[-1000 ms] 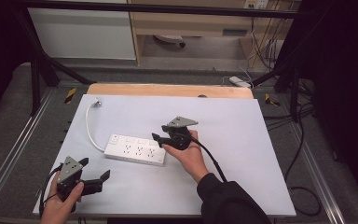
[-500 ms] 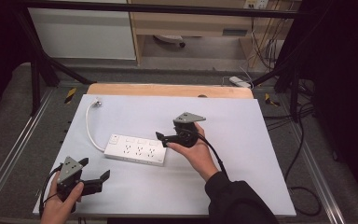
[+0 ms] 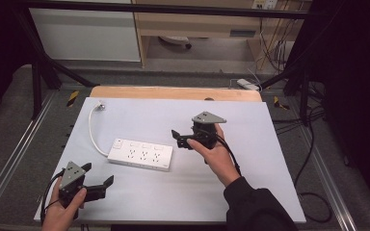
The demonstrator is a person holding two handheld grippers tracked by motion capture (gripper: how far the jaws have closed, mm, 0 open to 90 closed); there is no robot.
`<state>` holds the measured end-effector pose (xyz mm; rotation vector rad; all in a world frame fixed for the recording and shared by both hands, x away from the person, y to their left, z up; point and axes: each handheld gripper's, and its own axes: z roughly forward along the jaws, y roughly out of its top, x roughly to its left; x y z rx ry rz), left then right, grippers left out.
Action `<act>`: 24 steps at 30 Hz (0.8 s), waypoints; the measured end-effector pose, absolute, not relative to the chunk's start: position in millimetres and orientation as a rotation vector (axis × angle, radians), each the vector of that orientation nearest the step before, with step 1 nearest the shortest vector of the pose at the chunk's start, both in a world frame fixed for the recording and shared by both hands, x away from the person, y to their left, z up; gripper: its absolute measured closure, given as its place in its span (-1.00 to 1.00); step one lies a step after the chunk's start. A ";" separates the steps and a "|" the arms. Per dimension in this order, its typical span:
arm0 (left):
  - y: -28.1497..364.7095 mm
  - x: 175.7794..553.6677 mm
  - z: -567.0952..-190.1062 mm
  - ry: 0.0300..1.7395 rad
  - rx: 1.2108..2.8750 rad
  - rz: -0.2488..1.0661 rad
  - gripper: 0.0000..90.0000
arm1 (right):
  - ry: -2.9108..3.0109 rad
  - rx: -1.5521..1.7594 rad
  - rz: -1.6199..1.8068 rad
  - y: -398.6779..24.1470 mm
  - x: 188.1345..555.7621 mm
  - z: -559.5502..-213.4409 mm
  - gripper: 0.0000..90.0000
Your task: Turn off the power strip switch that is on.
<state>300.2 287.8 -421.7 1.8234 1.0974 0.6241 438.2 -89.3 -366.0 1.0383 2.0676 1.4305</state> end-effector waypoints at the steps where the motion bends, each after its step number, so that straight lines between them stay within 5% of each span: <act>1: 287.8 300.2 -421.7 1.098 1.823 0.624 -0.86 | 2.066 1.030 1.430 -92.0 437.7 -364.8 -0.87; 24: 286.9 300.2 -422.8 1.103 1.829 0.624 -0.86 | 1.971 1.065 1.507 -178.7 417.7 -347.8 -0.86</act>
